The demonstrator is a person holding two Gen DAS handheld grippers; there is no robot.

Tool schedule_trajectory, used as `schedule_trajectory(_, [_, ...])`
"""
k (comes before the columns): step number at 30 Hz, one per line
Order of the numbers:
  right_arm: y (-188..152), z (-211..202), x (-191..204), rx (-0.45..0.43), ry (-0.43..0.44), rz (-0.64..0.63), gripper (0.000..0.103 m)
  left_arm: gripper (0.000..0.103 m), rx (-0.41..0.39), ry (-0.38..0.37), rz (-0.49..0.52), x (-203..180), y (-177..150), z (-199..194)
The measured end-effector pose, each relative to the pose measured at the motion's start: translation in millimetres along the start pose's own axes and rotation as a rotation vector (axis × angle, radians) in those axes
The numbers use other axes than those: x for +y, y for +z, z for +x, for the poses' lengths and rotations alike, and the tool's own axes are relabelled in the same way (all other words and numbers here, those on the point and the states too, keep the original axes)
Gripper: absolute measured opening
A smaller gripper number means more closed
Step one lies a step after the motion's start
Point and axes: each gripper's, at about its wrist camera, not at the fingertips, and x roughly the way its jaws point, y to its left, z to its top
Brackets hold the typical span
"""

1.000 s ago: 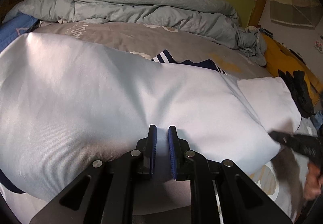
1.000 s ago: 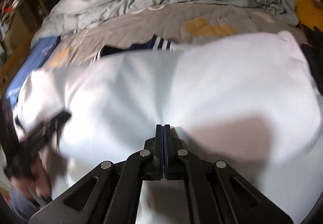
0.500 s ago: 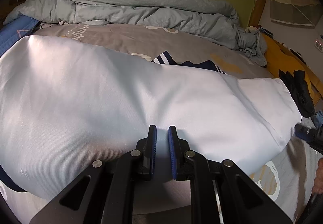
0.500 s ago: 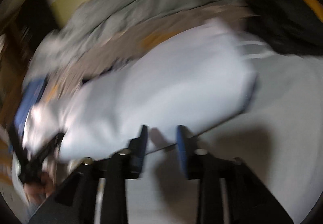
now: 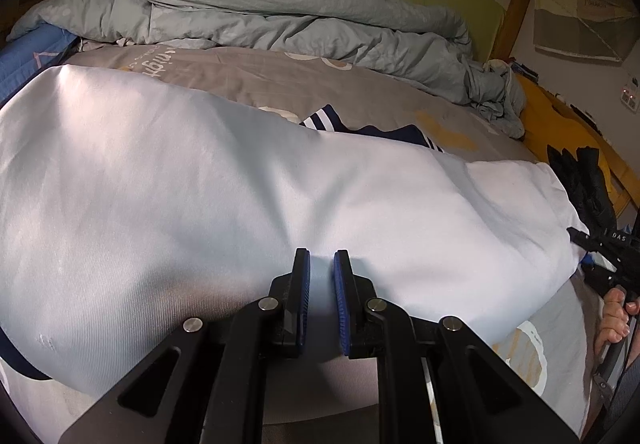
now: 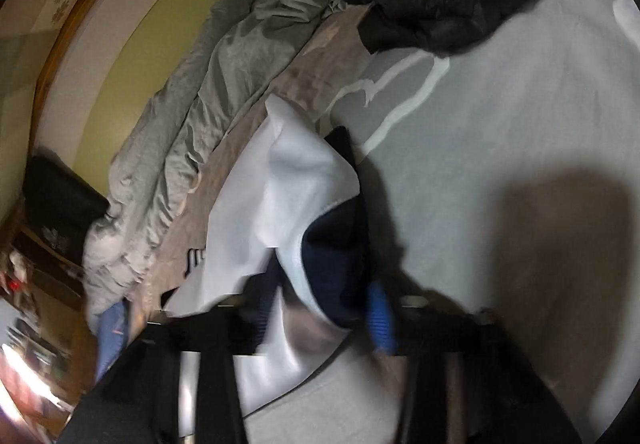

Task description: Fold large clothes

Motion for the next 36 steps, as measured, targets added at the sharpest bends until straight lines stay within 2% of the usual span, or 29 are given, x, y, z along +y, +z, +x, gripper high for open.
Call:
schedule_trajectory(2, [1, -13, 31, -0.052, -0.069, -0.134, 0.015, 0.015, -0.01, -0.011, -0.04, 4, 0, -8])
schedule_trajectory(4, [-2, -28, 63, -0.083, -0.094, -0.243, 0.015, 0.016, -0.048, -0.029, -0.088, 6, 1, -30])
schedule_trajectory(6, [-9, -39, 100, -0.101, -0.102, -0.35, 0.014, 0.016, -0.053, -0.045, -0.055, -2, 10, -55])
schedule_trajectory(8, [-19, -45, 138, -0.102, -0.084, -0.443, 0.014, 0.016, -0.117, -0.044, -0.01, -7, 23, -92])
schedule_trajectory(10, [-35, -45, 170, -0.09, -0.051, -0.504, 0.014, 0.016, -0.169, -0.004, 0.013, -6, 30, -121])
schedule_trajectory(14, [-85, -18, 219, 0.017, 0.026, -0.587, 0.015, 0.016, -0.231, 0.042, 0.037, 9, 34, -159])
schedule_trajectory(16, [-116, 7, 230, 0.104, 0.065, -0.626, 0.015, 0.016, -0.242, 0.084, 0.053, 14, 32, -161])
schedule_trajectory(17, [-127, 20, 230, 0.15, 0.074, -0.631, 0.015, 0.016, -0.247, 0.141, 0.065, 15, 31, -159])
schedule_trajectory(19, [-146, 41, 224, 0.227, 0.069, -0.593, 0.016, 0.016, -0.246, 0.187, 0.063, 20, 32, -155])
schedule_trajectory(23, [-155, 38, 218, 0.199, 0.1, -0.609, 0.02, 0.016, -0.222, 0.149, -0.003, 40, 36, -150])
schedule_trajectory(27, [-150, 24, 212, 0.274, 0.187, -0.614, 0.037, 0.016, -0.216, 0.149, -0.039, 55, 38, -151])
schedule_trajectory(31, [-141, 10, 216, 0.308, 0.267, -0.625, 0.041, 0.016, -0.216, 0.131, -0.118, 72, 42, -155])
schedule_trajectory(32, [-136, 7, 216, 0.315, 0.306, -0.6, 0.041, 0.02, -0.22, 0.131, -0.131, 75, 43, -157])
schedule_trajectory(34, [-124, 2, 217, 0.323, 0.368, -0.544, 0.044, 0.035, -0.227, 0.136, -0.145, 80, 44, -160])
schedule_trajectory(36, [-115, 1, 223, 0.285, 0.344, -0.535, 0.044, 0.068, -0.242, 0.165, -0.159, 85, 44, -163])
